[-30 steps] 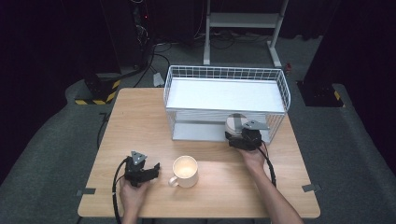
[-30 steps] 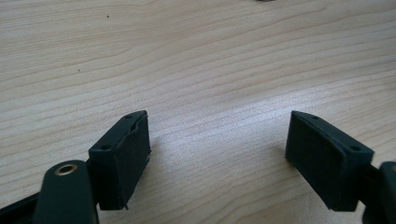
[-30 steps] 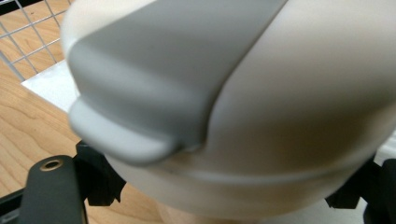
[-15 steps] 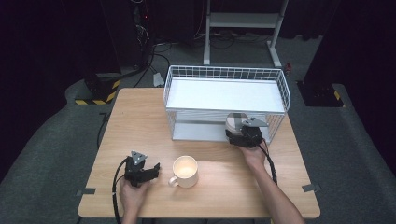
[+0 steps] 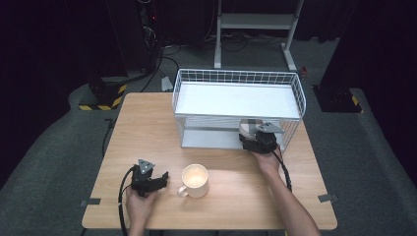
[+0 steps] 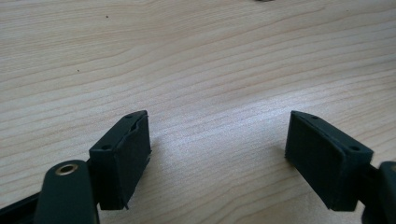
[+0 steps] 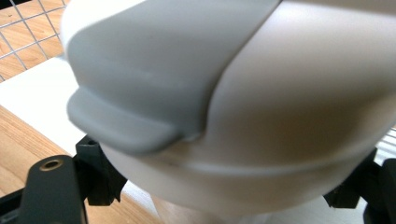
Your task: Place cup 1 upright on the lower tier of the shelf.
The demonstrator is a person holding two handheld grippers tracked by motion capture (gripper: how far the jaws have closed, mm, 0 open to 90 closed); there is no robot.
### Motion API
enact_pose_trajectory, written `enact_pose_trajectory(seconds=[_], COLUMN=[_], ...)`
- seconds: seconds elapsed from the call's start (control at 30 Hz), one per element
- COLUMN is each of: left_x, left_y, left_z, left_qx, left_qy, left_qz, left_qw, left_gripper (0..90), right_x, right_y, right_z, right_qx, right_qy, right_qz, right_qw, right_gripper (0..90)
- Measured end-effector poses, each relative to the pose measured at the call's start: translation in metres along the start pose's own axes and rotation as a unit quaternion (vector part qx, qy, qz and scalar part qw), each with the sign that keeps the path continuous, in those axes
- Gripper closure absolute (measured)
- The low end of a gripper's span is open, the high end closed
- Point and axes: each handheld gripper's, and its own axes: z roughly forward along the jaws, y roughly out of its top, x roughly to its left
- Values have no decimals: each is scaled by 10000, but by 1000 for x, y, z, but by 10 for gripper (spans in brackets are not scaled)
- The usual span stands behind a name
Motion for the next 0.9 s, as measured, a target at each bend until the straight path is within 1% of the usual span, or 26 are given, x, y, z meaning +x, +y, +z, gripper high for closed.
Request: enact_pose_trajectory(seconds=[0.03, 0.07, 0.13, 0.17, 0.2, 0.4, 0.5, 0.53, 0.6, 0.63, 0.67, 0.73, 0.77, 0.87, 0.9], left_x=[0, 0, 0, 0, 0, 0, 0, 0, 0, 0, 0, 0, 0, 0, 0], left_y=[0, 0, 0, 0, 0, 0, 0, 0, 0, 0, 0, 0, 0, 0, 0], left_z=[0, 0, 0, 0, 0, 0, 0, 0, 0, 0, 0, 0, 0, 0, 0], left_qx=[1, 0, 1, 2, 1, -1, 0, 0, 2, -1, -1, 1, 1, 0, -2], left_qy=[-1, -1, 0, -1, 0, -13, -4, -4, -11, -4, -4, -8, -8, -8, -11], left_qz=[3, 2, 3, 5, 2, -12, 1, 1, -10, 0, 0, -4, -6, -6, -10], left_qw=[10000, 10000, 10000, 10000, 10000, 10000, 10000, 10000, 10000, 10000, 10000, 10000, 10000, 10000, 10000], left_gripper=[224, 223, 224, 223, 224, 225, 225, 224, 224, 225, 224, 225, 224, 224, 225], right_x=[-1, -1, -3, -3, -4, -5, -6, -7, -8, -8, -9, -7, -7, -6, -6], right_y=[3, 5, 6, 6, 6, 6, 5, 5, 5, 5, 5, 3, 2, -2, -7], right_z=[1, 1, 2, 3, 4, 4, 3, 3, 2, 1, 1, -2, -3, -6, -10], right_qx=[119, 176, 168, 187, 164, 168, 231, 251, 268, 318, 321, 442, 464, 459, 473], right_qy=[-1, 9, -6, -12, -9, 0, 9, 22, 39, 29, 53, 49, 35, 15, -28], right_qz=[0, 4, -31, 12, -10, 25, 88, 167, 200, 221, 165, 281, 250, 235, 236], right_qw=[9999, 9998, 9999, 9998, 9999, 9999, 9997, 9995, 9994, 9992, 9993, 9986, 9986, 9987, 9986], right_gripper=[187, 187, 187, 187, 187, 184, 138, 134, 128, 126, 126, 127, 133, 146, 172])
